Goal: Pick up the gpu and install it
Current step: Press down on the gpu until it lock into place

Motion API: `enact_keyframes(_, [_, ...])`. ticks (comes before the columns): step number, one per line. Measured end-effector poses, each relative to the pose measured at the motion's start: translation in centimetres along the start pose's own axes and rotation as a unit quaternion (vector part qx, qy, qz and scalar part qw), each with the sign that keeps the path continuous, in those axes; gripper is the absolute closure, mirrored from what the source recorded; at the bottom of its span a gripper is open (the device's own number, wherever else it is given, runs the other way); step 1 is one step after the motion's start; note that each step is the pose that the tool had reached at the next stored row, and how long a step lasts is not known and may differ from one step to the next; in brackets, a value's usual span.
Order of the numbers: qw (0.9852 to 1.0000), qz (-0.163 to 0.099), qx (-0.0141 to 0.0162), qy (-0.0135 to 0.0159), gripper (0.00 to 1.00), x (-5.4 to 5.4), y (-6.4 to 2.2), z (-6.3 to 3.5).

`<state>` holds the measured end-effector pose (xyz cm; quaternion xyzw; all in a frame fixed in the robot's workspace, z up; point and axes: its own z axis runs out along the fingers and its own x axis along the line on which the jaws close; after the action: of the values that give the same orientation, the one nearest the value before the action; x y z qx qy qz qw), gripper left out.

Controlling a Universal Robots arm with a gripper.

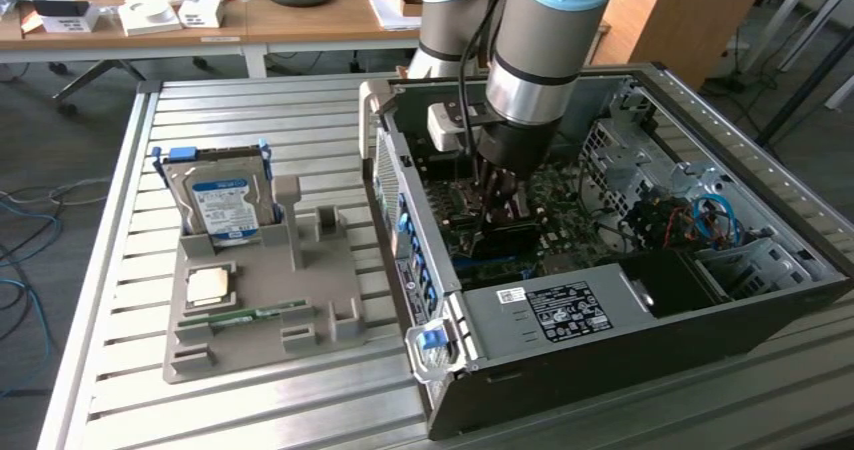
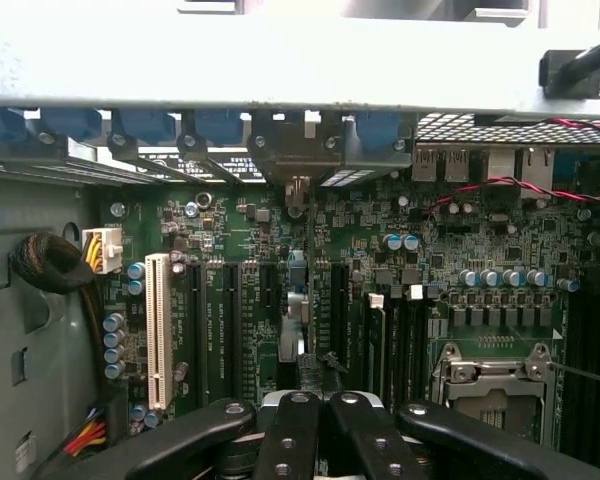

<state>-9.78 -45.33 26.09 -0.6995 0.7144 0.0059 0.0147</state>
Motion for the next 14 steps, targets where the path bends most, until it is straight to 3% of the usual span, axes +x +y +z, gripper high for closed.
enact_keyframes(5, [1.0,0.0,0.0005,-0.001,0.89,0.0,-0.01,-0.22])
enact_keyframes(14, [1.0,0.0,0.0001,0.0,0.89,-0.1,-0.03,-2.57])
